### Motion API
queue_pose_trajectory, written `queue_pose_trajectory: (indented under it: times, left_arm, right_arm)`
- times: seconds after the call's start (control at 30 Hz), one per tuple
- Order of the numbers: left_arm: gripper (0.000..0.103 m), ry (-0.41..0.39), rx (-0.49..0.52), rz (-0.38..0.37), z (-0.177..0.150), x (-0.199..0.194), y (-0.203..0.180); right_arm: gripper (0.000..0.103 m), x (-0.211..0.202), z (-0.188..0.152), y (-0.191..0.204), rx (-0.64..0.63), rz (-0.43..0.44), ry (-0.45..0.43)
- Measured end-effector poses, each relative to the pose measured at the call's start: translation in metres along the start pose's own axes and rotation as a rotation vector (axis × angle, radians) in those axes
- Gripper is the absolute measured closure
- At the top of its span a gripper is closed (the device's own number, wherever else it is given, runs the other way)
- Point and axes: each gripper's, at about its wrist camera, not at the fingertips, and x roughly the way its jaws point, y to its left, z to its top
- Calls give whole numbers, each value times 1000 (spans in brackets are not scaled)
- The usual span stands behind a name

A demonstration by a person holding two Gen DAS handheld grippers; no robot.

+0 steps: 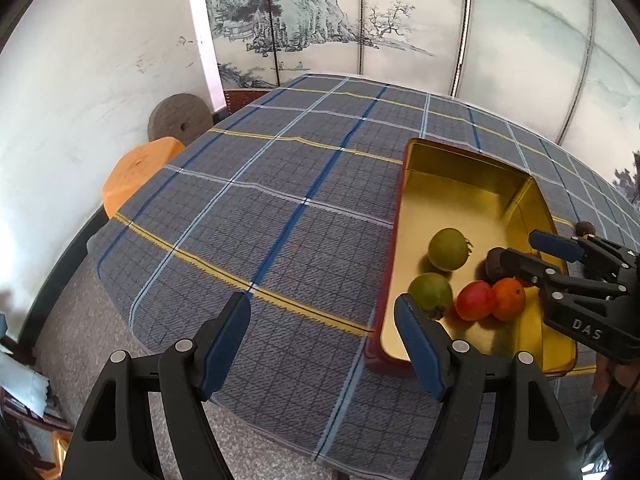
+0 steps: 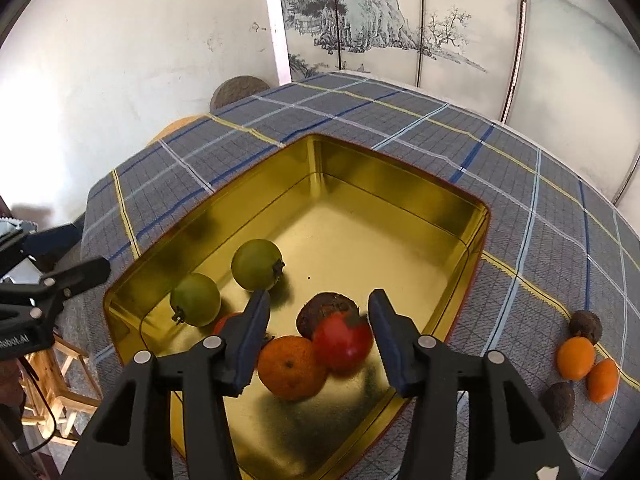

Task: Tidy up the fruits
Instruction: 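Carry the red tomato into the tin with the right gripper and release, then grasp the large orange with the right gripper while the left grasps a brown fruit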

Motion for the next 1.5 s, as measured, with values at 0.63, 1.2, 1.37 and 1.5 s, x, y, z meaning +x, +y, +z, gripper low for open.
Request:
queue_pose_trajectory:
  times: [0.63,1.2,1.37,1.5]
  left_arm:
    - [28,-30,163,-162,22,-12,-114]
    - [28,-7,344,-301,30,-4,-248]
    - [28,16,359,-346,27,9,-275]
    - [28,45,359,-375,24,21,-295]
  right_arm:
    - [51,-96,-72,-173,283,-277,-60]
    - [57,-53,-92,-220,295,-285,0]
    - [65,-56,-93,-221,283,-282,-5]
    - [66,-69,-105,-230,297,-338,-13]
